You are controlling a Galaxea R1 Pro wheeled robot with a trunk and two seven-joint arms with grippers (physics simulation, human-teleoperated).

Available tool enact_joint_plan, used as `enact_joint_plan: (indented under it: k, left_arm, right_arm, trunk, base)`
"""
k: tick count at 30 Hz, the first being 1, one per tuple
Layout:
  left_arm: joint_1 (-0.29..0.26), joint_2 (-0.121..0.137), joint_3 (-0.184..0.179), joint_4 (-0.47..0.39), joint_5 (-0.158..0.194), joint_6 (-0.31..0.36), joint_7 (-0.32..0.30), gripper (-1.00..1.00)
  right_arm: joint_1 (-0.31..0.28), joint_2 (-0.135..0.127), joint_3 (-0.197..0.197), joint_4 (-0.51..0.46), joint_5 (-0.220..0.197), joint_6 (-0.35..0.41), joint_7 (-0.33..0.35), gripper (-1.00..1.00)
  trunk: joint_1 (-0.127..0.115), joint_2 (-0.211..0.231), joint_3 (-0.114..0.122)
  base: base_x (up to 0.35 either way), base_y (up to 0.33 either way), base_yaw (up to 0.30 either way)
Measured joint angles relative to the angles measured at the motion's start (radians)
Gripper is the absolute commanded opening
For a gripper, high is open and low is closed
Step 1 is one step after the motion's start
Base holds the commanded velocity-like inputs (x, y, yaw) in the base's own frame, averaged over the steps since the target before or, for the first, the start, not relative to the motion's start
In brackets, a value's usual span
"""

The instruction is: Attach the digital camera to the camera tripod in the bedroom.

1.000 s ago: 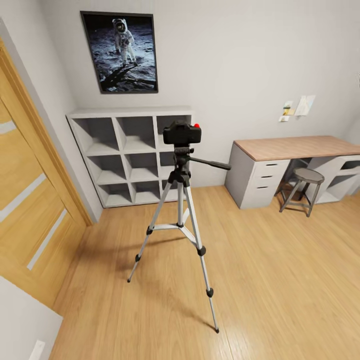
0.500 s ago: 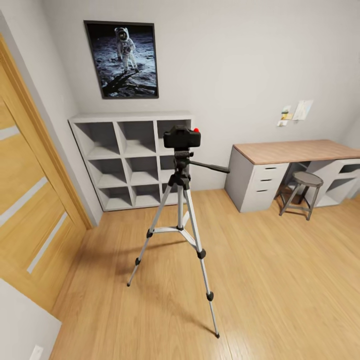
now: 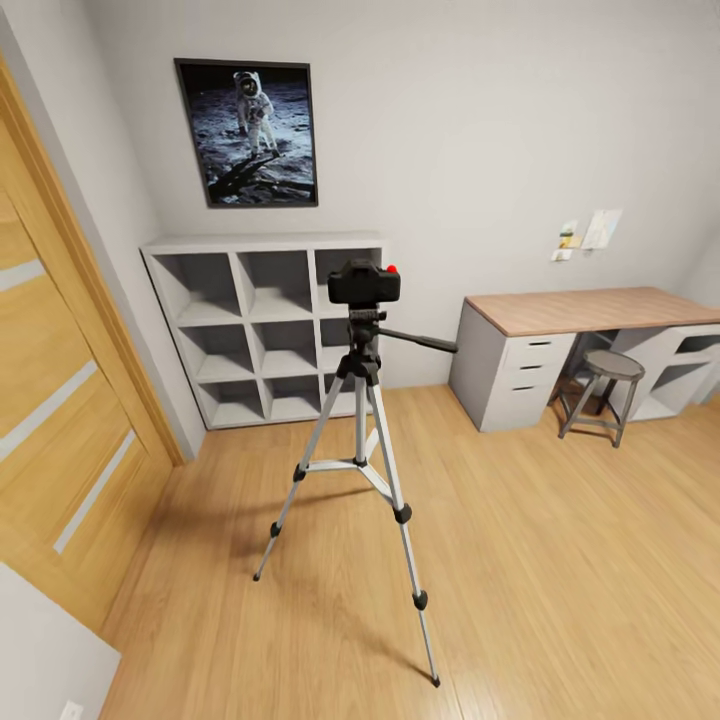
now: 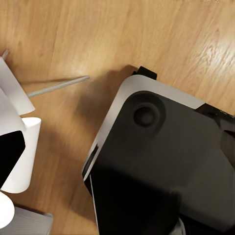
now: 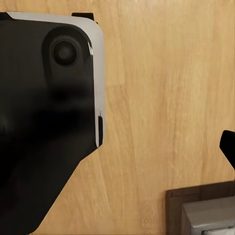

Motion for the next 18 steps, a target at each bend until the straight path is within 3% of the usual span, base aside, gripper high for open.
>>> enact_joint_plan:
  k: [18]
  left_arm:
    - [0.000, 0.000, 0.000, -0.001, 0.000, 0.000, 0.000, 1.00]
  right_arm:
    - [0.000, 0.000, 0.000, 0.000, -0.002, -0.003, -0.001, 1.00]
  trunk:
    - [0.000, 0.000, 0.029]
  base:
    - [0.000, 0.000, 0.000]
